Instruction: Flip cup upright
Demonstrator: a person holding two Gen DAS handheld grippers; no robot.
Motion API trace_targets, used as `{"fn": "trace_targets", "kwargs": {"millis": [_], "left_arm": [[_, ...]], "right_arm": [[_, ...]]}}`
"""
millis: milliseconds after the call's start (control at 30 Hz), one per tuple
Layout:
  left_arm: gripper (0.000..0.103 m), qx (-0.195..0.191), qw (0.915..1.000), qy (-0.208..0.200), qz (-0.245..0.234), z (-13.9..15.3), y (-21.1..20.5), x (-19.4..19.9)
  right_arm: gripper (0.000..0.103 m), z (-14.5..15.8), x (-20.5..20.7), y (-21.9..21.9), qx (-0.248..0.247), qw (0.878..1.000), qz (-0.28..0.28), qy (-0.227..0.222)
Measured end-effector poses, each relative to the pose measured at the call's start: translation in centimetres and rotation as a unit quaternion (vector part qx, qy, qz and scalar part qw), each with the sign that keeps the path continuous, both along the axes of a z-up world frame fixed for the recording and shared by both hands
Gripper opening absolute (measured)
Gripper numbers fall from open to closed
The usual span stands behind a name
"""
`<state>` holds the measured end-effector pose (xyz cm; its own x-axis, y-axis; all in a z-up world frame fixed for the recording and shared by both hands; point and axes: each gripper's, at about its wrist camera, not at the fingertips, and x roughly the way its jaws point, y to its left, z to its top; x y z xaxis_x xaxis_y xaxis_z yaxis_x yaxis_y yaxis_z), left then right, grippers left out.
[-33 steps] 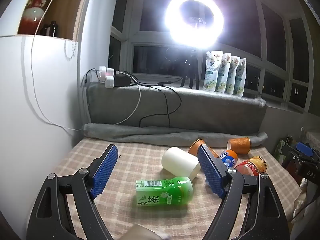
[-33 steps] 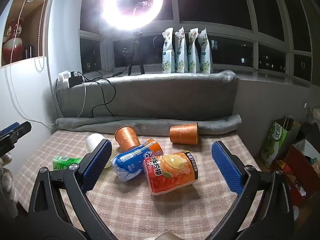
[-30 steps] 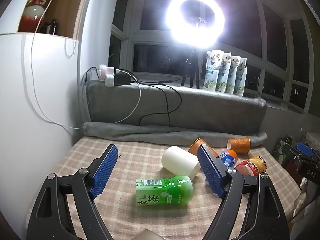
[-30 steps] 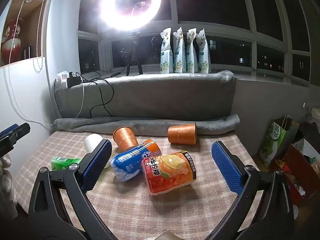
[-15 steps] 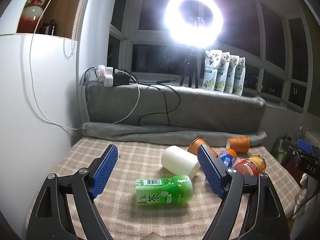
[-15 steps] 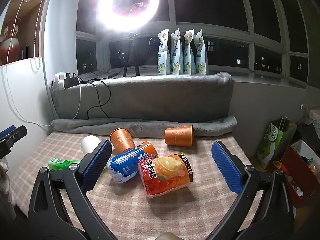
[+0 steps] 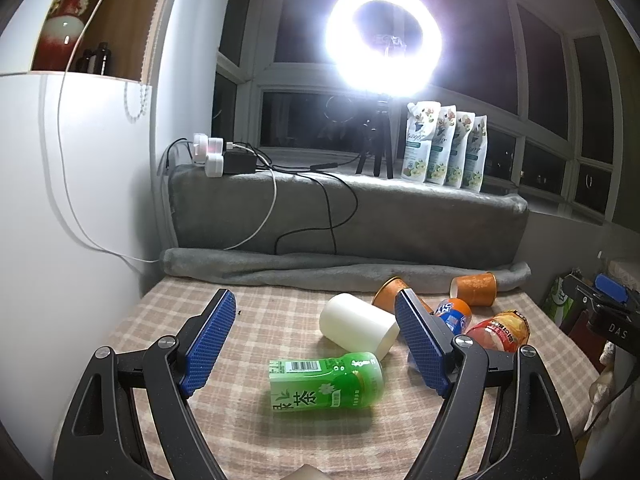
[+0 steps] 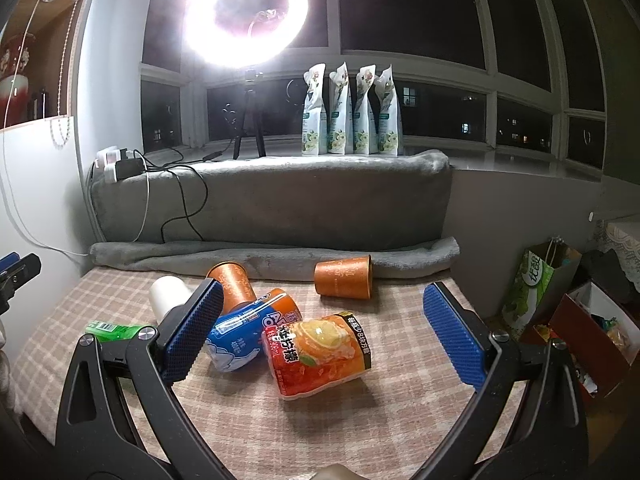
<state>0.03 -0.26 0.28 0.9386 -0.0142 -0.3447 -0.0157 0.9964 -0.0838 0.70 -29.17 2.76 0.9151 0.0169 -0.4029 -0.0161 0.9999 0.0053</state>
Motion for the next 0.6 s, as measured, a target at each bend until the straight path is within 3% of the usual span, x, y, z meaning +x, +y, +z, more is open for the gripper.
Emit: {"fn": "trace_targets", "kwargs": {"millis": [600], "left_arm": [[0.082, -0.002, 1.0000, -0.001, 0.000, 0.07, 0.10, -0.11]], "right_arm": [[0.102, 0.05, 0.07, -0.24, 0.001, 1.000, -0.001, -0.001]]}}
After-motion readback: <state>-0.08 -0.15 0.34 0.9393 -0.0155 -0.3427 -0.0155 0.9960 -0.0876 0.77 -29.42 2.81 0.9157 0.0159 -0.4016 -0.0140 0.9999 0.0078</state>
